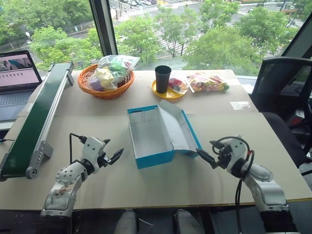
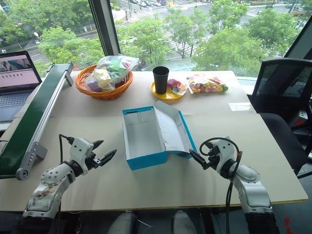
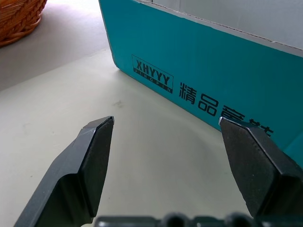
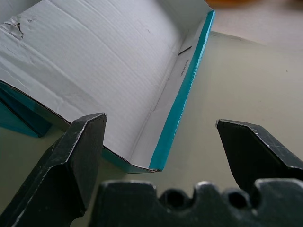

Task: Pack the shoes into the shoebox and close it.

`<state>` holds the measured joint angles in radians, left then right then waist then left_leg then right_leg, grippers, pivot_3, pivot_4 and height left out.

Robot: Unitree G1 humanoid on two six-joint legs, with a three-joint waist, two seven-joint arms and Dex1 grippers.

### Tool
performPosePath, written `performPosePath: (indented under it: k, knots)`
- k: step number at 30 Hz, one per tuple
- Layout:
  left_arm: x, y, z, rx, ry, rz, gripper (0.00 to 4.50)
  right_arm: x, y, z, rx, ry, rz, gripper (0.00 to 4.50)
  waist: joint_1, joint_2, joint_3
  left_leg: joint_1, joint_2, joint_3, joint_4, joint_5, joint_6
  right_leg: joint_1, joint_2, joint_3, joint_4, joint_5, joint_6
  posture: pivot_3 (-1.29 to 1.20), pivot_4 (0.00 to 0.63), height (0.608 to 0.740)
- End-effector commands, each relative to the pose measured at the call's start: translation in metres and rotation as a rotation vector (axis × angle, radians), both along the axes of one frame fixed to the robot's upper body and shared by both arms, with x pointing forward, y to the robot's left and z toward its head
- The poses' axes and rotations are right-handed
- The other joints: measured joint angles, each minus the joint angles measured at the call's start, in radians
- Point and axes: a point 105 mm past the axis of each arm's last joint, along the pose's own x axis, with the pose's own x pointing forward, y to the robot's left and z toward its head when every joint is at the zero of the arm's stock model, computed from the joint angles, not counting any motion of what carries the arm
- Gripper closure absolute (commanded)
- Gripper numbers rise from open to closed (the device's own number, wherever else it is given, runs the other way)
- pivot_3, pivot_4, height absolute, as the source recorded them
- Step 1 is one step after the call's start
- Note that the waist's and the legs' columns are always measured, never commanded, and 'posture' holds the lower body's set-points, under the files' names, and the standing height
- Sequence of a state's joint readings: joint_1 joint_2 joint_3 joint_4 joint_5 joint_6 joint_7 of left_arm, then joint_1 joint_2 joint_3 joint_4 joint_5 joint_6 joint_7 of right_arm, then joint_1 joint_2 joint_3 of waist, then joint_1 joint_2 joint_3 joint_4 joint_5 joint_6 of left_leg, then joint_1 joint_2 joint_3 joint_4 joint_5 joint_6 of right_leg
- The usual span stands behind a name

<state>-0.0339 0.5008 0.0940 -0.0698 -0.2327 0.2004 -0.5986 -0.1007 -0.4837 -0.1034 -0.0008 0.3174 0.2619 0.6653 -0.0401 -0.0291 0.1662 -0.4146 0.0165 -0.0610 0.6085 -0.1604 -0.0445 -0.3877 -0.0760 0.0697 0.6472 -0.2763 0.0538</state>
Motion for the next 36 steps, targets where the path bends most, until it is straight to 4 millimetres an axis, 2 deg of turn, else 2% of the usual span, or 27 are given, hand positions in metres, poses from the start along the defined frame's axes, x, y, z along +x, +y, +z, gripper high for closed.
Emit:
performPosePath:
  k: [1,5,7,8,9,11,14,21,25,33,36]
  knots:
    - [0.008,0.001,0.015,0.006,-0.069,0.040,0.69,0.003,-0.001,0.018,-0.010,-0.074,-0.011,0.08,0.000,0.000,0.000,0.000,0.000,0.000,0.000,0.000,0.000,0.000,0.000,0.000,0.000,0.000,0.000,0.00,0.150,0.740]
    - [0.030,0.033,0.049,0.041,-0.214,0.239,0.69,0.018,-0.004,0.048,-0.023,-0.146,-0.020,0.08,0.001,0.000,0.000,0.000,0.000,0.000,0.002,0.000,0.000,0.000,0.000,0.000,0.001,0.000,0.000,0.00,0.150,0.740]
    - [0.037,0.060,0.068,0.024,-0.272,0.365,0.69,0.034,0.004,0.073,-0.013,-0.206,0.004,0.08,-0.004,0.000,0.000,0.000,0.000,0.000,0.002,0.000,0.000,0.000,0.001,0.000,0.001,0.001,0.002,0.00,0.150,0.740]
    - [0.038,0.070,0.075,0.013,-0.300,0.408,0.69,0.040,0.009,0.082,-0.004,-0.231,0.019,0.08,-0.008,0.000,0.000,0.000,0.000,0.000,0.003,0.000,0.000,0.000,0.001,0.000,0.001,0.001,0.002,0.00,0.150,0.740]
    - [0.038,0.086,0.078,0.024,-0.312,0.472,0.69,0.049,0.024,0.091,-0.004,-0.252,0.068,0.08,-0.009,0.000,0.000,0.000,0.000,0.000,0.003,0.000,0.000,0.000,0.001,0.000,0.001,0.001,0.002,0.00,0.150,0.740]
    - [0.034,0.102,0.082,0.037,-0.328,0.539,0.69,0.056,0.046,0.099,-0.006,-0.262,0.151,0.08,-0.018,0.000,0.000,0.001,0.001,0.000,0.002,0.000,0.000,0.000,0.001,0.001,0.001,0.001,0.002,0.00,0.150,0.740]
    - [0.024,0.115,0.089,0.035,-0.347,0.602,0.69,0.058,0.073,0.101,-0.017,-0.230,0.285,0.08,-0.014,-0.001,0.000,0.002,0.001,0.000,0.000,0.000,0.000,0.000,0.001,0.000,0.001,0.004,-0.004,0.00,0.150,0.740]
    - [-0.001,0.144,0.104,0.062,-0.365,0.769,0.69,0.052,0.107,0.101,-0.005,-0.148,0.486,0.08,0.007,-0.002,0.001,-0.006,-0.002,-0.001,0.004,-0.001,0.002,-0.004,-0.002,-0.001,0.001,0.005,-0.003,0.00,0.150,0.740]
    - [-0.010,0.162,0.101,0.011,-0.328,0.875,0.69,0.041,0.122,0.094,0.004,-0.107,0.565,0.08,0.005,-0.002,0.001,-0.001,0.000,-0.001,0.004,-0.001,0.002,0.000,0.000,-0.001,0.001,0.006,-0.004,0.00,0.150,0.740]
    - [-0.011,0.185,0.096,-0.142,-0.261,0.910,0.69,0.018,0.162,0.106,0.057,-0.094,0.693,0.08,-0.002,-0.002,0.001,-0.001,0.000,-0.001,0.003,-0.001,0.002,-0.001,0.000,-0.001,0.002,0.006,-0.004,0.00,0.150,0.740]
    - [-0.009,0.189,0.094,-0.219,-0.271,0.901,0.06,0.018,0.170,0.109,0.079,-0.105,0.720,0.00,-0.003,-0.002,0.001,-0.001,0.000,-0.001,0.003,-0.001,0.002,-0.002,0.000,-0.001,0.002,0.006,-0.004,0.00,0.150,0.740]
